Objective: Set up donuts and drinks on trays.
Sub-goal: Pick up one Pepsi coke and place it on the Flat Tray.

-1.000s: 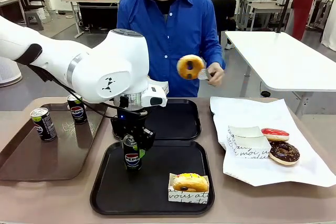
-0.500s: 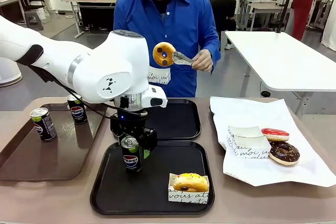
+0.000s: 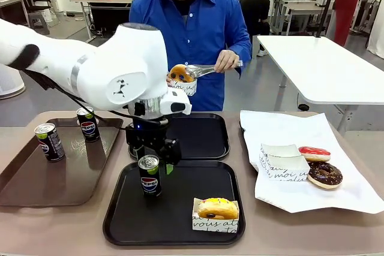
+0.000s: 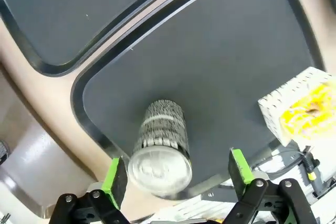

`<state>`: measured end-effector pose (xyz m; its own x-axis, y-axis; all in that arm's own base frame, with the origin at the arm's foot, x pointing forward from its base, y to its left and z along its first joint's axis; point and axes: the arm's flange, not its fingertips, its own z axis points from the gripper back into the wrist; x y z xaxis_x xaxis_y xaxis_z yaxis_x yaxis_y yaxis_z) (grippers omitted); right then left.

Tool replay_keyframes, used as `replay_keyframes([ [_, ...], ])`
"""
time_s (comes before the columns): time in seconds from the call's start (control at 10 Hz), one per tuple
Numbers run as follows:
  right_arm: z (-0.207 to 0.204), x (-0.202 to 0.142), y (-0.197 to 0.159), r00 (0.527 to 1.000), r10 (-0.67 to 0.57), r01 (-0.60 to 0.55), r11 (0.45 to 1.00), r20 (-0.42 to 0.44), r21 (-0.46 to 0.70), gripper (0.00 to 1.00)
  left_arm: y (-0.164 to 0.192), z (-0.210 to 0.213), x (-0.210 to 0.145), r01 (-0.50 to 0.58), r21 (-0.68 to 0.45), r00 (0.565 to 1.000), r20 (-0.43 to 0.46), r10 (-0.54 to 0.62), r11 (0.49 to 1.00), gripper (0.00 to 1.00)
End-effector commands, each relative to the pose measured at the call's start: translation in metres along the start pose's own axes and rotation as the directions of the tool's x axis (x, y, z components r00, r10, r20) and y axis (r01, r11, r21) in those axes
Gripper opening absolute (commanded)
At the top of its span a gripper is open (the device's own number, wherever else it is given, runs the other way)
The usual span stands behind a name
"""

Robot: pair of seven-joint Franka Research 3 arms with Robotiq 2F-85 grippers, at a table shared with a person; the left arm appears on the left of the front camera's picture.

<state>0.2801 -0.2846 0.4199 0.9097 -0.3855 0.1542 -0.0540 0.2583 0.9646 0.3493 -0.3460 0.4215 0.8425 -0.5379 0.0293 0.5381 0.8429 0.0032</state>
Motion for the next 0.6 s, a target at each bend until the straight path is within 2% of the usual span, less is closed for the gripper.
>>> replay_keyframes([
  [0.0,0.001,-0.001,0.001,1.0,0.0,0.0,1.0,0.001,0.011,1.0,0.005,0.053,-0.038,0.015,0.04,0.999,0.034,-0.017,0.999,1.0],
  [0.2,0.001,-0.001,0.001,1.0,0.0,0.0,1.0,0.001,0.011,1.0,0.036,0.086,-0.056,-0.042,0.05,0.998,0.046,0.04,0.998,1.0],
  [0.5,0.001,-0.001,0.001,1.0,0.0,0.0,1.0,0.001,0.011,1.0,0.098,0.111,-0.099,-0.139,-0.019,0.986,0.087,0.14,0.99,1.0],
])
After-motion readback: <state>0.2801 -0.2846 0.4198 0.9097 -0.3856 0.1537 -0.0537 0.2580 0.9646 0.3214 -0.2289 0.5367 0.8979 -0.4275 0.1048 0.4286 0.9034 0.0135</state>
